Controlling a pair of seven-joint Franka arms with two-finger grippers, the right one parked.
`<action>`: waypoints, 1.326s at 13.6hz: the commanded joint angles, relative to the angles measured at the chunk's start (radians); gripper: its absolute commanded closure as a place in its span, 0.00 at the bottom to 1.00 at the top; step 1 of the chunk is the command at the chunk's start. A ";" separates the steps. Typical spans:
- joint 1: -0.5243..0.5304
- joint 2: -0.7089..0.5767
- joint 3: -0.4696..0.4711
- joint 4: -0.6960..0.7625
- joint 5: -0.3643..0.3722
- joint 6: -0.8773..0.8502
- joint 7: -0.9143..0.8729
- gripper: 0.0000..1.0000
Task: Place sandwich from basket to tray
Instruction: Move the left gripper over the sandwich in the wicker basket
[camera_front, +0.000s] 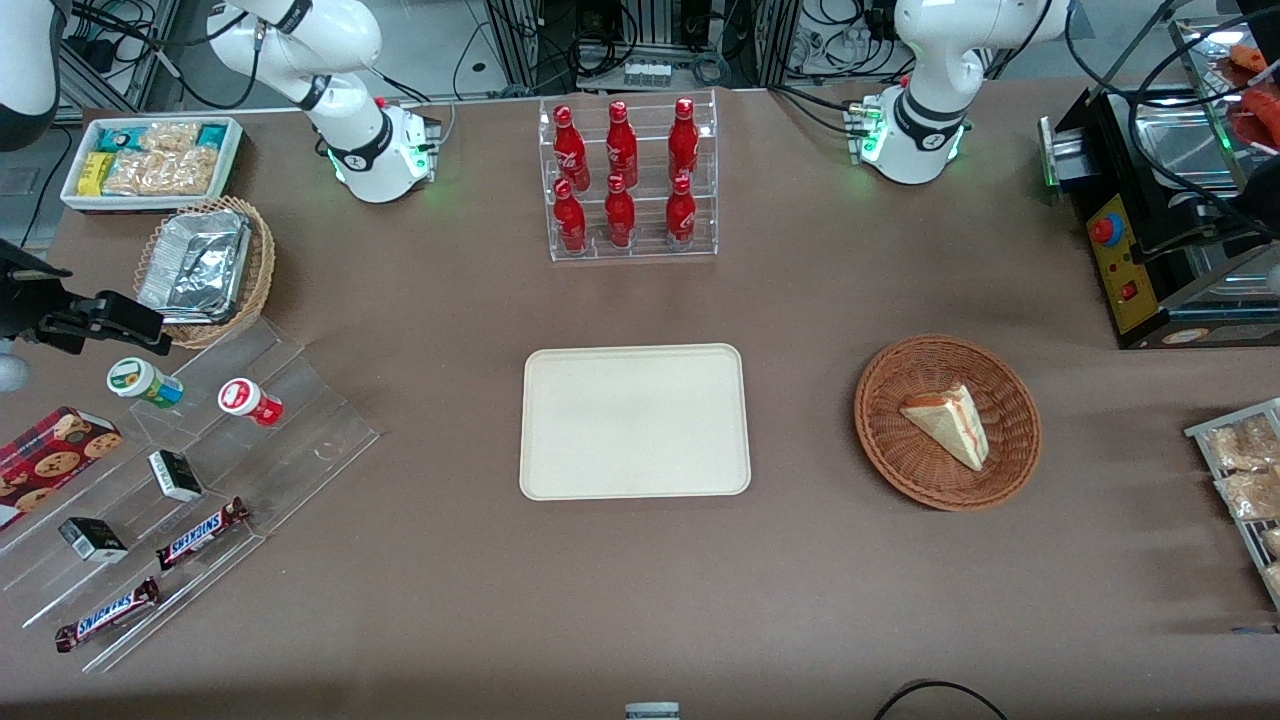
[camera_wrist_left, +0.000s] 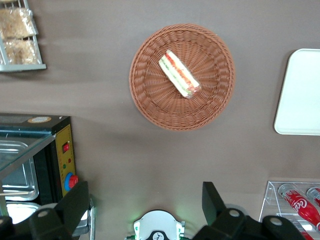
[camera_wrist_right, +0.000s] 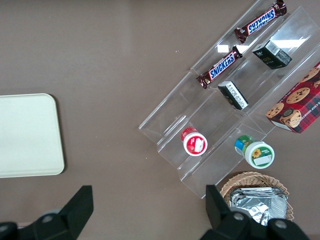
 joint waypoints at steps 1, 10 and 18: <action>0.022 -0.009 -0.035 0.016 0.008 -0.011 0.003 0.00; 0.011 0.082 -0.034 -0.274 0.062 0.282 -0.399 0.00; -0.039 0.142 -0.037 -0.596 -0.035 0.817 -0.801 0.00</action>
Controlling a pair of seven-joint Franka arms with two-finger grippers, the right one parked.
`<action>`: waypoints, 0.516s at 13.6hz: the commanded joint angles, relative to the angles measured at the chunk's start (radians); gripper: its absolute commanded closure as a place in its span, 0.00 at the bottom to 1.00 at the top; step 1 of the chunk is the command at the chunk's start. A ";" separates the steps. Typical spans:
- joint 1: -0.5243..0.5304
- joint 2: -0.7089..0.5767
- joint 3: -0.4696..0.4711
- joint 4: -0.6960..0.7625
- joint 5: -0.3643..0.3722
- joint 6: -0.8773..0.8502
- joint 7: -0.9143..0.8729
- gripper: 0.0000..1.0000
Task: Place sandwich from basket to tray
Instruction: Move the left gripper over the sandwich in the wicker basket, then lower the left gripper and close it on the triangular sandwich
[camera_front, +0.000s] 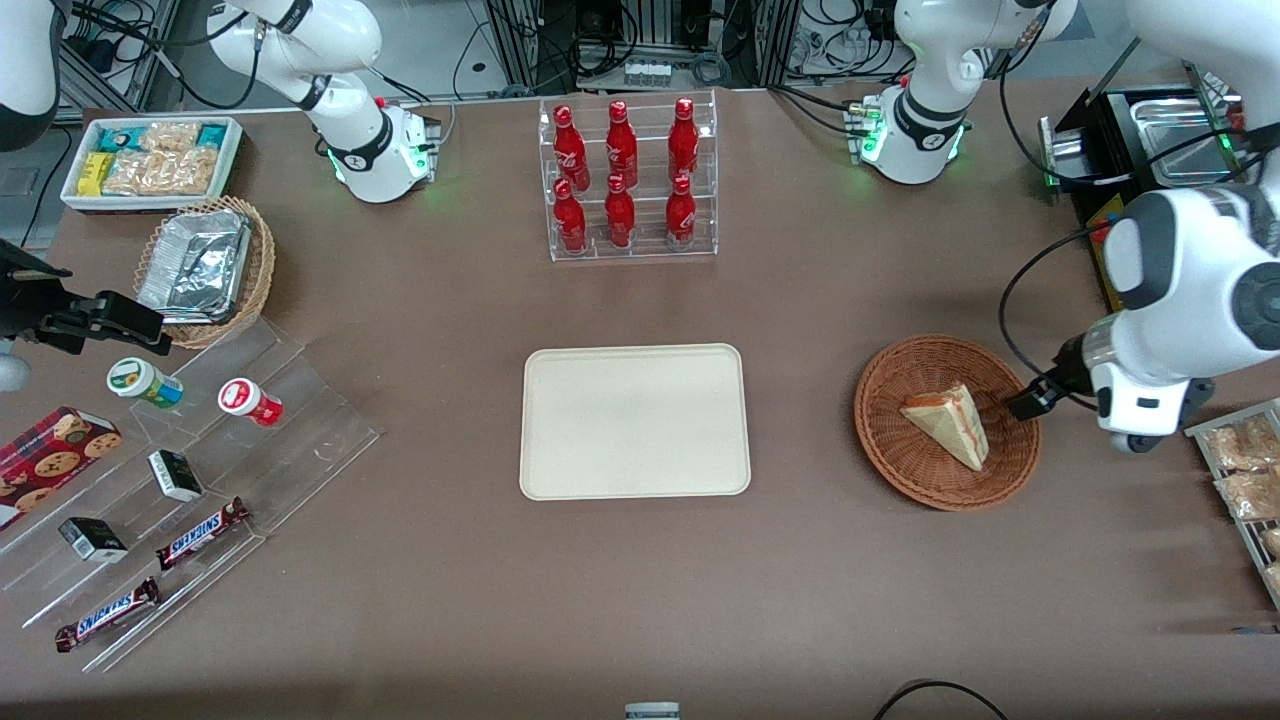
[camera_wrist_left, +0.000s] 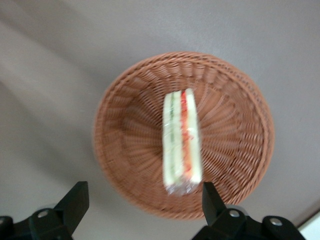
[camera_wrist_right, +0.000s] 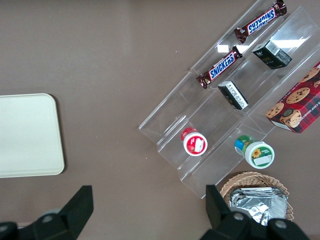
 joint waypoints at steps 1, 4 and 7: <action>-0.040 -0.034 0.002 -0.130 -0.021 0.153 -0.100 0.00; -0.055 -0.034 0.002 -0.219 -0.021 0.274 -0.105 0.00; -0.055 -0.011 0.002 -0.271 -0.021 0.378 -0.109 0.00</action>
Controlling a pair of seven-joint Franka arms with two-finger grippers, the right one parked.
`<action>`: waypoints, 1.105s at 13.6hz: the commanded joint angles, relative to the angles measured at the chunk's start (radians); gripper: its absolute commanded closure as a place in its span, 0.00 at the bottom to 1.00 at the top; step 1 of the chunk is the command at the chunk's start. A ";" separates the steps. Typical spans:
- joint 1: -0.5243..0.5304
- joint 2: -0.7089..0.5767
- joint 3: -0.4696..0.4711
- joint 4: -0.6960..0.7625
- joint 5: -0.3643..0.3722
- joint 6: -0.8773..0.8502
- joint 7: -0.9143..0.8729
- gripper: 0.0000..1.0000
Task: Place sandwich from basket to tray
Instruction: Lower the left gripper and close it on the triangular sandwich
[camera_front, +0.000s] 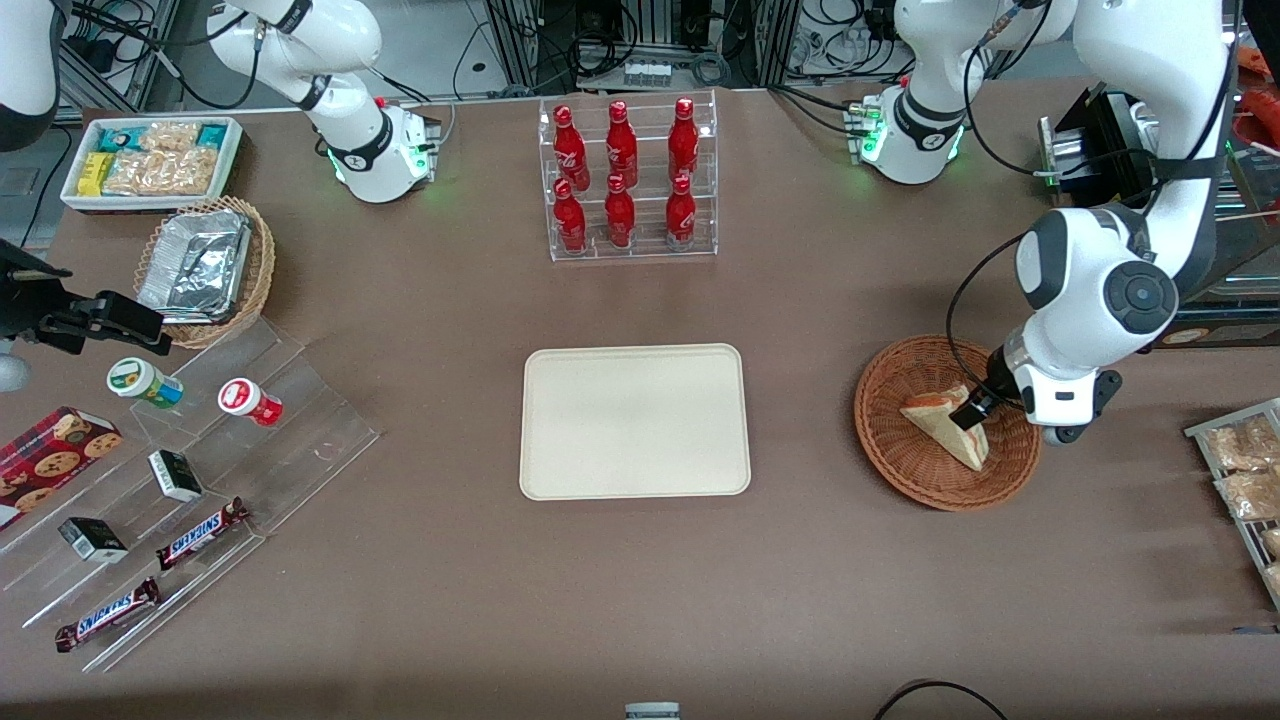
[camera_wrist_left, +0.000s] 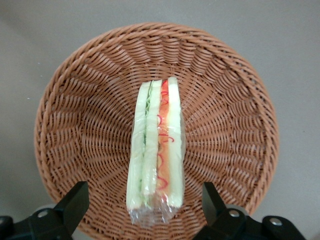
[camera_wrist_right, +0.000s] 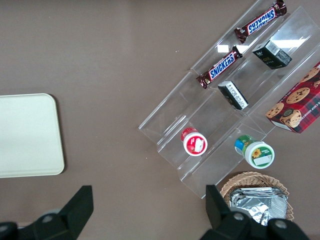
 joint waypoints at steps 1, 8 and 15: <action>-0.003 -0.002 0.003 -0.041 -0.010 0.061 -0.020 0.00; -0.039 0.065 0.003 -0.042 -0.010 0.142 -0.100 0.93; -0.063 -0.004 -0.001 0.091 0.013 -0.139 -0.033 1.00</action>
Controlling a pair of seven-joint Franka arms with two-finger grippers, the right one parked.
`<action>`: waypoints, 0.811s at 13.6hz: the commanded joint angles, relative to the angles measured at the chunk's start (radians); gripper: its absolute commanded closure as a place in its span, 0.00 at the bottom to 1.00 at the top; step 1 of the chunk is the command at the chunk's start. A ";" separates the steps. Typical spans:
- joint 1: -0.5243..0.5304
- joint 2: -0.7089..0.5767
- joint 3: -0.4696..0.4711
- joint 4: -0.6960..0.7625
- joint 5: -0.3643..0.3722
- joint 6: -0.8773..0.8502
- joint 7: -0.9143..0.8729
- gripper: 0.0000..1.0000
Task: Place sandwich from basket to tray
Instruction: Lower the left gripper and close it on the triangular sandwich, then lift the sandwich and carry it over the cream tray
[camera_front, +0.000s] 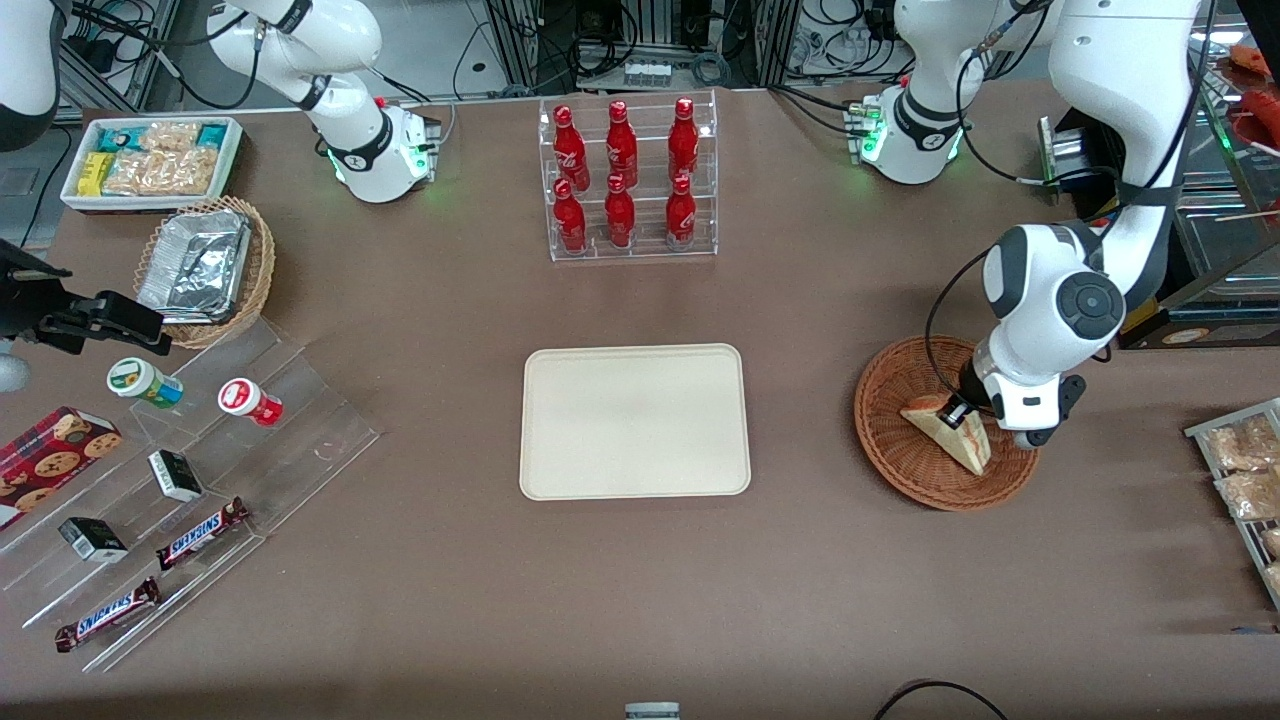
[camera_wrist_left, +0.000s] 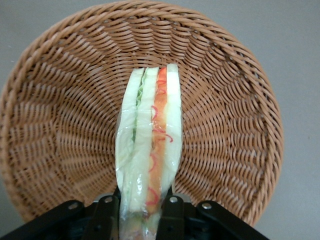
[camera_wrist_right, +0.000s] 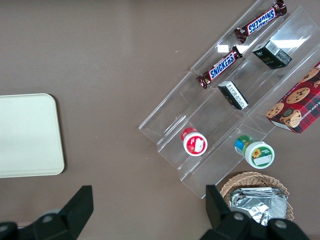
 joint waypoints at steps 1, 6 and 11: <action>-0.051 -0.077 0.000 0.113 0.012 -0.252 0.034 1.00; -0.276 -0.059 -0.003 0.334 0.023 -0.511 0.031 1.00; -0.517 0.195 -0.009 0.569 0.015 -0.471 0.011 1.00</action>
